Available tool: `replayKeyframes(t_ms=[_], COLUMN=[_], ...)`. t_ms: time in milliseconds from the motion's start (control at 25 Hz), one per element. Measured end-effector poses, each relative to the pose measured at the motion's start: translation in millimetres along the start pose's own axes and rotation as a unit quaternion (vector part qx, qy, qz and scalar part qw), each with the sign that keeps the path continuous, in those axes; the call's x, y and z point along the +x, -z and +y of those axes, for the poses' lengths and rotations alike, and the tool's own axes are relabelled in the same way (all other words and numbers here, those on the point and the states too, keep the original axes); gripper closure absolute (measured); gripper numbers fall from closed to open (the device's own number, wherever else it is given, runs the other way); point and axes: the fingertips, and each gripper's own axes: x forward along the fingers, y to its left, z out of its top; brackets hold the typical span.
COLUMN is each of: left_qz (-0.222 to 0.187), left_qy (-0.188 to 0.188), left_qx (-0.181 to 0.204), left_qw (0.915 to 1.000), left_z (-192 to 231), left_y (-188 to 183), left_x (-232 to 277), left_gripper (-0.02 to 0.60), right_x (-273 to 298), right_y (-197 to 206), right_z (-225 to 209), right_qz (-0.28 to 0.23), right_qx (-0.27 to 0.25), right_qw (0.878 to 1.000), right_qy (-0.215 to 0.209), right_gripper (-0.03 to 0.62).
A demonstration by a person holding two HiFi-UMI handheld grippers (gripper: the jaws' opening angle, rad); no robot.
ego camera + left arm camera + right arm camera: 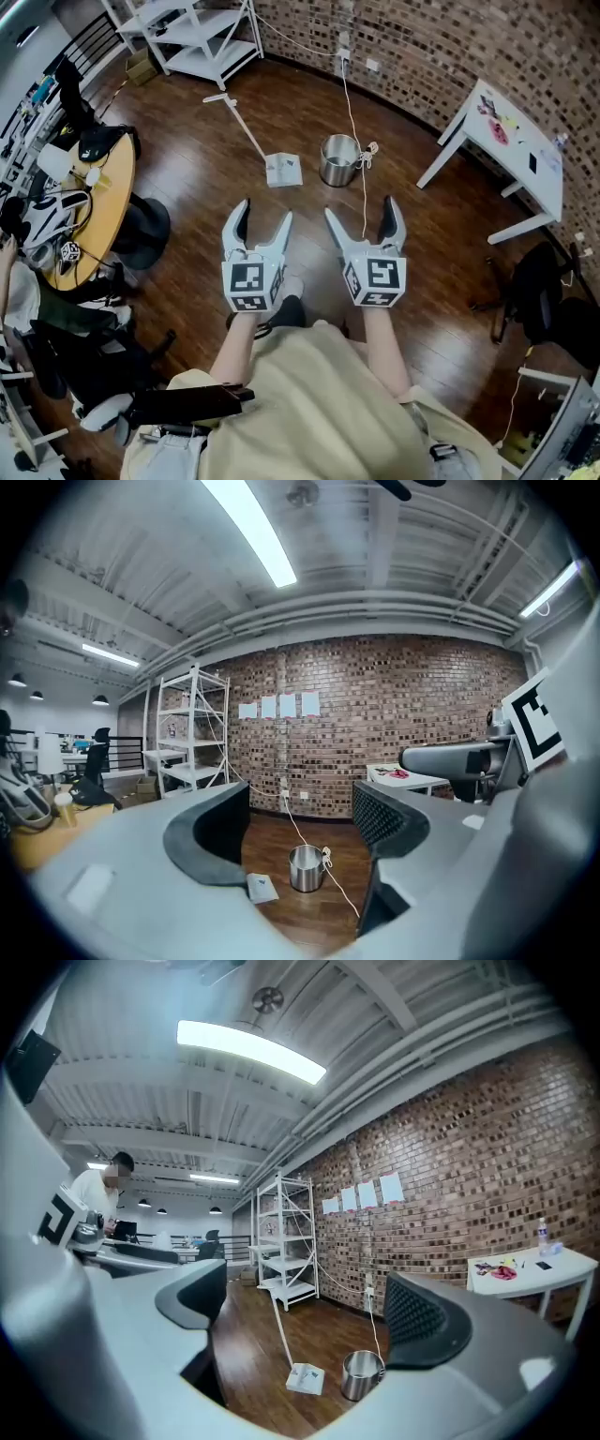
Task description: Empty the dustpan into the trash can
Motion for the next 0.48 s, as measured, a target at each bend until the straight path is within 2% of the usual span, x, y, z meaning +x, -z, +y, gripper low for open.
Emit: replayKeyframes(t_ms=[120, 480], left_qz=[0.009, -0.014], left_qy=[0.008, 0.021], left_qx=[0.002, 0.016], left_qw=[0.9999, 0.9996], left_z=[16, 84], left_y=[0, -17], left_x=[29, 100], left_gripper=[0.254, 0.246], right_x=[27, 112], right_y=[0, -24], right_z=[-3, -6], right_qz=[0.004, -0.010], right_qx=[-0.009, -0.030], right_qw=[1.000, 0.999], right_qy=[0.007, 0.029], right_gripper=[0.082, 0.083])
